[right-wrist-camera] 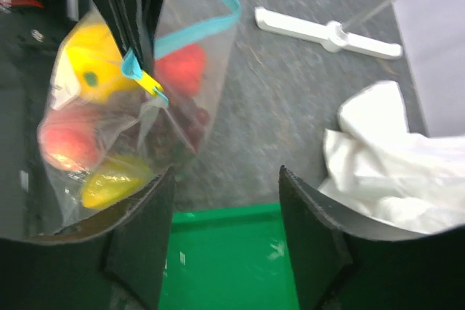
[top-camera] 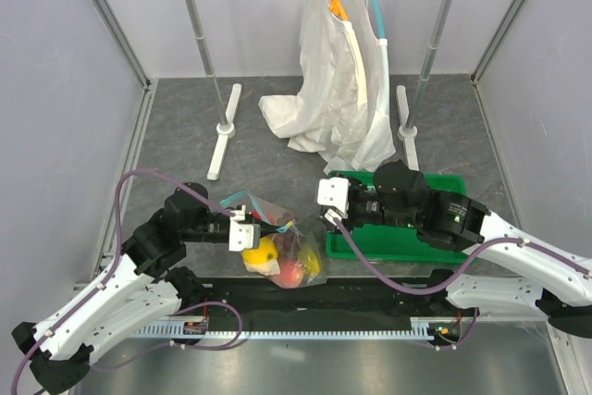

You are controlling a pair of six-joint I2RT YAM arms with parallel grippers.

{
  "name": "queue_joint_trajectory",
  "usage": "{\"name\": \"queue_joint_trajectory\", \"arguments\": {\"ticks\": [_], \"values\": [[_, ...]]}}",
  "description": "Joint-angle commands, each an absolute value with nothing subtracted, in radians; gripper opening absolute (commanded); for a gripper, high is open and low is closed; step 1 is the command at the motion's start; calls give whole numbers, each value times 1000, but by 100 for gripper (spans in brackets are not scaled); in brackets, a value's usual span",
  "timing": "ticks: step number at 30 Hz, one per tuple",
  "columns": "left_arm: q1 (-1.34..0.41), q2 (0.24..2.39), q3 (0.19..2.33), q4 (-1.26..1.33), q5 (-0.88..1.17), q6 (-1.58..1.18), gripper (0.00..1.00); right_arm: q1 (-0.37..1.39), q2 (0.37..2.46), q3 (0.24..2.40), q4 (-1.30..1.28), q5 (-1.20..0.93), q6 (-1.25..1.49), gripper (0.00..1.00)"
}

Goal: Place the food in the zip-top bag and seal the zipper
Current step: Zip the zipper food storage bag at the center of the board.

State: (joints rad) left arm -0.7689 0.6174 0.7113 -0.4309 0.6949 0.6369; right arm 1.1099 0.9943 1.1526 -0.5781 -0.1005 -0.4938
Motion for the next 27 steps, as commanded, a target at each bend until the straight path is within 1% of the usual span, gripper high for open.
{"name": "queue_joint_trajectory", "arguments": {"ticks": [1, 3, 5, 8, 9, 11, 17, 20, 23, 24, 25, 26, 27], "values": [[-765, 563, 693, -325, 735, 627, 2, 1098, 963, 1085, -439, -262, -412, 61], [-765, 571, 699, -325, 749, 620, 2, 1098, 966, 1069, -417, -319, -426, 57], [-767, 580, 706, -319, 750, 617, 2, 1098, 985, 1049, -399, -353, -396, 57], [-767, 584, 710, -295, 721, 611, 2, 1098, 1017, 1043, -358, -417, -309, 62], [-767, 583, 707, -287, 715, 609, 2, 1098, 1023, 1029, -321, -419, -286, 68], [-767, 575, 706, -281, 713, 618, 2, 1098, 1035, 1014, -276, -382, -247, 70], [-767, 552, 695, -270, 686, 638, 2, 1051, 1095, 1008, -207, -374, -106, 67], [-767, 546, 687, -255, 675, 634, 2, 1011, 1130, 1008, -198, -417, -52, 60], [-767, 545, 686, -255, 672, 626, 2, 1002, 1147, 1009, -178, -449, -57, 50], [-767, 542, 684, -256, 670, 621, 2, 1000, 1150, 1009, -166, -474, -67, 36], [-767, 543, 684, -255, 666, 620, 2, 1002, 1150, 1009, -163, -482, -77, 27], [-767, 540, 683, -256, 646, 614, 2, 1002, 1150, 1009, -163, -483, -103, 7], [-767, 540, 683, -262, 632, 603, 2, 1002, 1141, 1006, -164, -480, -115, 0]]}}
